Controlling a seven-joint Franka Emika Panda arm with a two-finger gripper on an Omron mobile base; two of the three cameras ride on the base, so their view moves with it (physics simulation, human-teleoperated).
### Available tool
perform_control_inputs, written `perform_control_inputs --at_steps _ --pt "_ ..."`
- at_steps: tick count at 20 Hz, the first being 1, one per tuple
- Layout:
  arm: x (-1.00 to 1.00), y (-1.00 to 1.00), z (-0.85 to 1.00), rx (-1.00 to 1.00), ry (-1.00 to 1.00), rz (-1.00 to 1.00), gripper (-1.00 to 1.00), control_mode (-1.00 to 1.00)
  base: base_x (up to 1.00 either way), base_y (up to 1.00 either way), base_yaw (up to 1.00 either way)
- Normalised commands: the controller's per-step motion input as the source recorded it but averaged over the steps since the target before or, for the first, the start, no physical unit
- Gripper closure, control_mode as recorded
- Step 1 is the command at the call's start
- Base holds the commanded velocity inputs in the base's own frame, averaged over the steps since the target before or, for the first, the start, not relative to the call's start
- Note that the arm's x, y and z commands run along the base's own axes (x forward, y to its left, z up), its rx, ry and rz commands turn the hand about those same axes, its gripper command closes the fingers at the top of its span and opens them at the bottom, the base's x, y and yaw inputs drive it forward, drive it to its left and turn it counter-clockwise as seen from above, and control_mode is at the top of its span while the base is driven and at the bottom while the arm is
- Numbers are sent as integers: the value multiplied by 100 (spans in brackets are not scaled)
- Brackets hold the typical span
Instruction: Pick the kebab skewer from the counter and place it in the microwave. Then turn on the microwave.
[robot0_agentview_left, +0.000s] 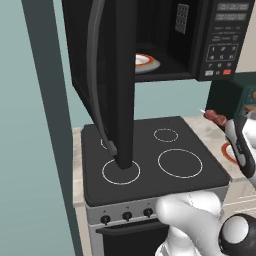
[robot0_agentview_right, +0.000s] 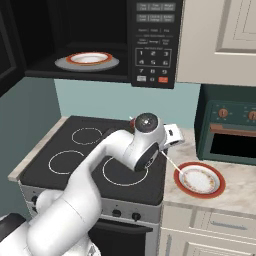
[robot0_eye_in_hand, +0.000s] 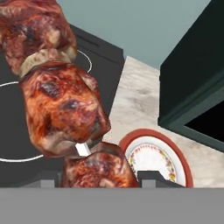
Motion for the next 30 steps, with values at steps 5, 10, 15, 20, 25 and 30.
perform_control_inputs --at_steps 5,10,15,20,25,30 --pt "-17 52 36 0 -11 3 100 -100 0 0 0" --pt "-12 53 43 0 -11 2 100 -100 0 0 0" --pt "-4 52 50 0 -6 2 100 -100 0 0 0" --pt "0 52 53 0 -6 0 100 -100 0 0 0" --pt "4 45 51 0 -8 0 100 -100 0 0 0" --pt "16 33 44 0 -10 1 100 -100 0 0 0"
